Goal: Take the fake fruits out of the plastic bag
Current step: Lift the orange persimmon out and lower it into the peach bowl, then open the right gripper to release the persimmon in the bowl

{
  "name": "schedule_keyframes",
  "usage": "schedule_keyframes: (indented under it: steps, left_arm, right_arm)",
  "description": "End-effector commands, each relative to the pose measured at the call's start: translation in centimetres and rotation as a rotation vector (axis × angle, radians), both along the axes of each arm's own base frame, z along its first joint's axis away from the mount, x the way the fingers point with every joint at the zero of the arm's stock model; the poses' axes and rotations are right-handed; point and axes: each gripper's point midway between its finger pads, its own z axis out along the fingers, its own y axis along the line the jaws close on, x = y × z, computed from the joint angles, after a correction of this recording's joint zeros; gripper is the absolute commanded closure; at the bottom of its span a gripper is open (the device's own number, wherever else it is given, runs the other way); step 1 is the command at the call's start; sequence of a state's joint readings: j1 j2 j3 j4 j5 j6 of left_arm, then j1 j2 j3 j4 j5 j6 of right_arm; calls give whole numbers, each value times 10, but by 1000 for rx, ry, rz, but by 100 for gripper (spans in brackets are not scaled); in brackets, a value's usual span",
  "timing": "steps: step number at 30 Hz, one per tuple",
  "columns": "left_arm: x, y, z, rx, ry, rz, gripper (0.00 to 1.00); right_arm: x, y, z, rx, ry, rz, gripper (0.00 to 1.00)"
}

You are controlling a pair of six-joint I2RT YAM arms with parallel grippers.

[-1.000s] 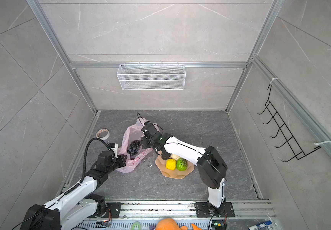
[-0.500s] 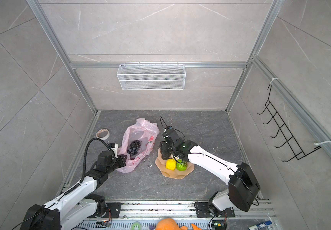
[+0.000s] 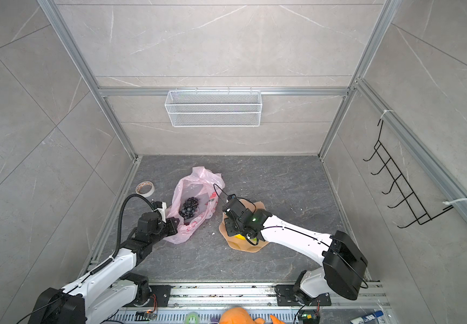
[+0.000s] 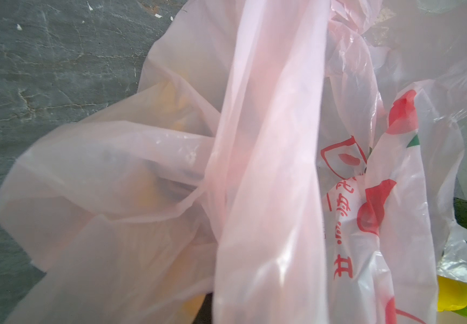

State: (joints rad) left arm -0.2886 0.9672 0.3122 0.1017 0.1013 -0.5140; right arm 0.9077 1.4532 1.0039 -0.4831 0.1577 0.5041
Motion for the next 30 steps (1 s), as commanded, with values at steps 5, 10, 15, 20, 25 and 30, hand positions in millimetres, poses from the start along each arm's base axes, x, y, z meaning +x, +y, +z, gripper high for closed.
schedule_keyframes:
  steps: [5, 10, 15, 20, 25, 30]
  left_arm:
    - [9, -2, 18, 13, -67, -7, 100]
    - [9, -2, 19, 13, -72, -8, 100]
    - [9, -1, 20, 12, -76, -7, 100]
    - [8, -2, 20, 13, -76, -9, 100]
    - [9, -1, 20, 13, -79, -9, 100]
    - [8, 0, 20, 15, -77, -4, 100]
  right_arm:
    - [-6, -5, -30, -120, 8, 16, 46]
    - [-5, -3, -38, -159, -4, 22, 42]
    - [-3, -4, -43, -177, -11, 18, 38]
    - [-3, -4, -41, -178, -16, 17, 35]
    - [-3, -7, -35, -179, -25, 11, 32]
    - [-3, -7, -18, -155, -44, 7, 31]
